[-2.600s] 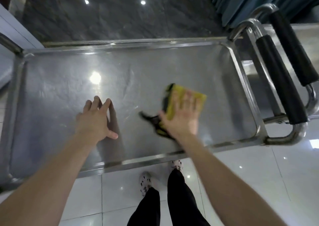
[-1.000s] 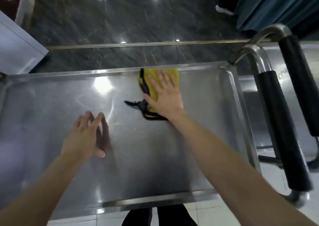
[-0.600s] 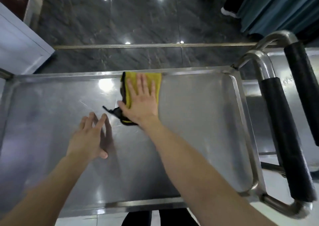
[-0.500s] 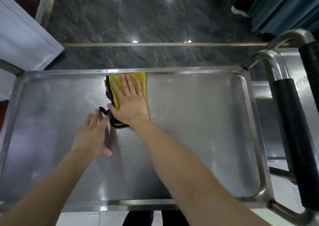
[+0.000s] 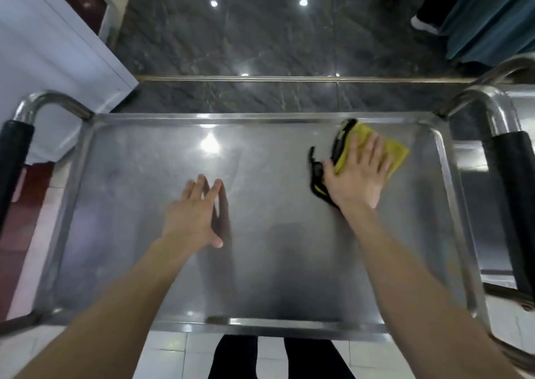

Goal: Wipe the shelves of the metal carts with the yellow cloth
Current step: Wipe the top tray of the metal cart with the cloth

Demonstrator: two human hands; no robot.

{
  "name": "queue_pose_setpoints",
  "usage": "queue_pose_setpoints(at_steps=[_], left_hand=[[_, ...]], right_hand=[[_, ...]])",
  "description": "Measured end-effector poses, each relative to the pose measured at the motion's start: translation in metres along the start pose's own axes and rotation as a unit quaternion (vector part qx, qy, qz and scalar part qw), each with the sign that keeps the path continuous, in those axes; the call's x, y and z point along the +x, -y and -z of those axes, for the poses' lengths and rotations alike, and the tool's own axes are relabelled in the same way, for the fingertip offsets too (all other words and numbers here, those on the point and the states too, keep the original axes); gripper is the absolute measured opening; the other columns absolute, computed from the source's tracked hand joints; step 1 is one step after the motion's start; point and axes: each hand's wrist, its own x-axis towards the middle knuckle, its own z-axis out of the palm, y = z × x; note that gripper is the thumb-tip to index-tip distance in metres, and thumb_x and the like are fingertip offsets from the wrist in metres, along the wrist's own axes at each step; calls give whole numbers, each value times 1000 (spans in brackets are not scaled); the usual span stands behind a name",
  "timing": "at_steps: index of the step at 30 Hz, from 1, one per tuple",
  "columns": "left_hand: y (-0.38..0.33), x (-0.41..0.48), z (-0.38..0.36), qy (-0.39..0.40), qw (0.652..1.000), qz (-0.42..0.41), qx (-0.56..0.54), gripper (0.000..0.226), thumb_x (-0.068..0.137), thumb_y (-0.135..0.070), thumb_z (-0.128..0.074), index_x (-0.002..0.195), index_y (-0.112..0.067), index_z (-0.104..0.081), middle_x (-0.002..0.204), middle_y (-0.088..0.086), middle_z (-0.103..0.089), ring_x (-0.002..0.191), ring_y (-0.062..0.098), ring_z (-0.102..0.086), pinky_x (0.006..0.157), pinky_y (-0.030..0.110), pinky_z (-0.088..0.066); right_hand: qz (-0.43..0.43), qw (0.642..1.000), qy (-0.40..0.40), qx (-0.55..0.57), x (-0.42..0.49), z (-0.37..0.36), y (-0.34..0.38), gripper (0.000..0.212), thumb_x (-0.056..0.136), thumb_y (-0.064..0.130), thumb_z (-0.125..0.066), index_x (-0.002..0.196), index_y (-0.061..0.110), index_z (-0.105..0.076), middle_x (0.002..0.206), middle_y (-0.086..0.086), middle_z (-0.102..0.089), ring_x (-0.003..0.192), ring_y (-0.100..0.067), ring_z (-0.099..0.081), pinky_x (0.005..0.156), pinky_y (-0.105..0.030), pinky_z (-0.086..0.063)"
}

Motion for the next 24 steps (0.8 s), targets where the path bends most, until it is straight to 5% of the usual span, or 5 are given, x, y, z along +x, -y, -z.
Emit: queue_pose_setpoints(at_steps=[4, 8, 14, 18, 24], left_hand=[[38, -21, -17, -73, 994, -52, -66, 119, 73, -72, -62, 171, -20, -19, 178, 9, -21, 163, 31, -27, 126, 50, -37], [99, -29, -30, -200, 979, -16, -42, 78, 93, -55, -44, 158, -11, -46, 164, 19, -45, 147, 43, -48, 115, 59, -46], [186, -10, -39, -180, 983, 30, 15, 69, 108, -52, -28, 165, -14, -36, 170, 21, -33, 151, 47, -36, 125, 62, -28], [201, -9, -60, -181, 983, 17, 3, 72, 110, -56, -22, 168, -16, -31, 173, 21, -30, 159, 42, -29, 128, 57, -28], [205, -3, -76, -214, 977, 19, 2, 65, 112, -51, -29, 161, -10, -42, 168, 23, -38, 157, 43, -31, 128, 58, -26]], right_hand=[[256, 966, 41, 25, -88, -26, 155, 87, 99, 68, -39, 170, 20, -23, 178, -19, -10, 165, -34, 0, 130, -61, -5], [359, 931, 49, 41, -117, -32, 172, 82, 102, 66, -44, 169, 23, -28, 179, -11, -12, 166, -27, -3, 131, -57, -10], [33, 999, -7, -3, -59, -28, 96, 85, 102, 70, -32, 171, 22, -21, 178, -15, -15, 165, -32, -9, 131, -58, -10], [-112, 993, -21, 13, -45, -34, 186, 91, 97, 70, -23, 171, 17, -18, 177, -20, -10, 165, -37, -4, 129, -64, -7], [292, 955, 44, 8, -88, -59, 400, 78, 103, 66, -26, 171, 27, -20, 179, -9, -11, 166, -27, -3, 131, -56, 1]])
